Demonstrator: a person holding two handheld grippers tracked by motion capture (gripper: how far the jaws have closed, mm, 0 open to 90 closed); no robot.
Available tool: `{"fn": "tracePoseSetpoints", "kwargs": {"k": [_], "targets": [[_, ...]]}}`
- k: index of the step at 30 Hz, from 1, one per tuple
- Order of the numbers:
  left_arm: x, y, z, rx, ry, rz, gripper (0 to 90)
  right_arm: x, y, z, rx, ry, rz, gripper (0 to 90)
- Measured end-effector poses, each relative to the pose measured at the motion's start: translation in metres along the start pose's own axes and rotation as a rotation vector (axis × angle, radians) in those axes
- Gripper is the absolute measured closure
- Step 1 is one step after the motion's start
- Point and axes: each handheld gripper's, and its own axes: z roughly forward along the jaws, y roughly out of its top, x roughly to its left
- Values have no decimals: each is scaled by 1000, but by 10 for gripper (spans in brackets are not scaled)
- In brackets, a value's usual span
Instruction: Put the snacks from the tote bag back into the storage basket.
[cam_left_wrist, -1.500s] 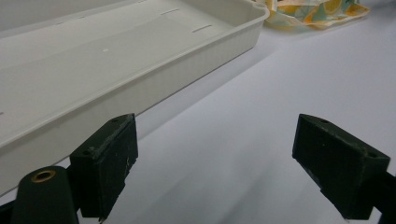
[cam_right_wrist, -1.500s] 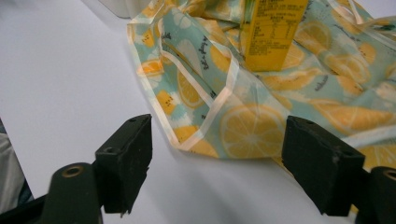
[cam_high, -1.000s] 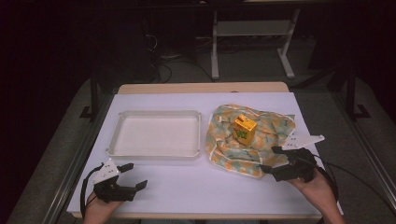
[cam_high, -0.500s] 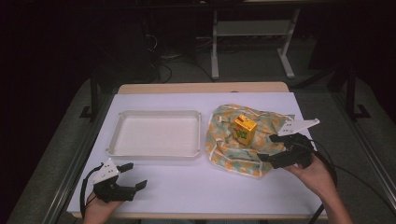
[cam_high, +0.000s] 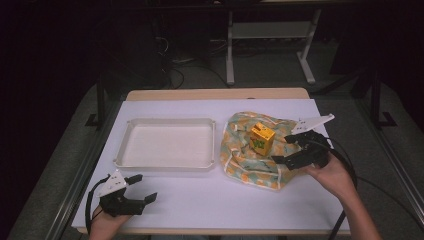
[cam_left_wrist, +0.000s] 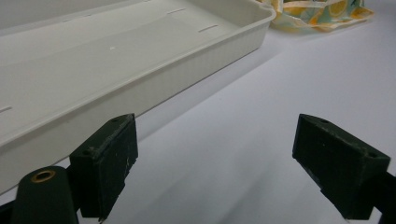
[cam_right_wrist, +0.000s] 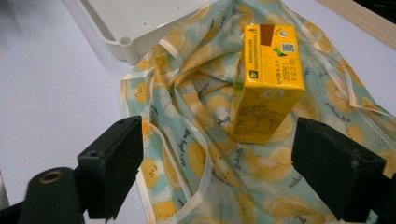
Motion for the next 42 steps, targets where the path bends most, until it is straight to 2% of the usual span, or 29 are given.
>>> {"fn": "tracePoseSetpoints", "kwargs": {"k": [12, 29, 42], "targets": [[0, 0, -1, 5, 1, 6, 138, -14, 19, 11, 44, 5, 15, 158], [0, 0, -1, -1, -2, 14, 138, -25, 54, 29, 88, -6, -4, 159], [0, 0, -1, -1, -5, 13, 139, -32, 61, 47, 132, -16, 16, 162]]}}
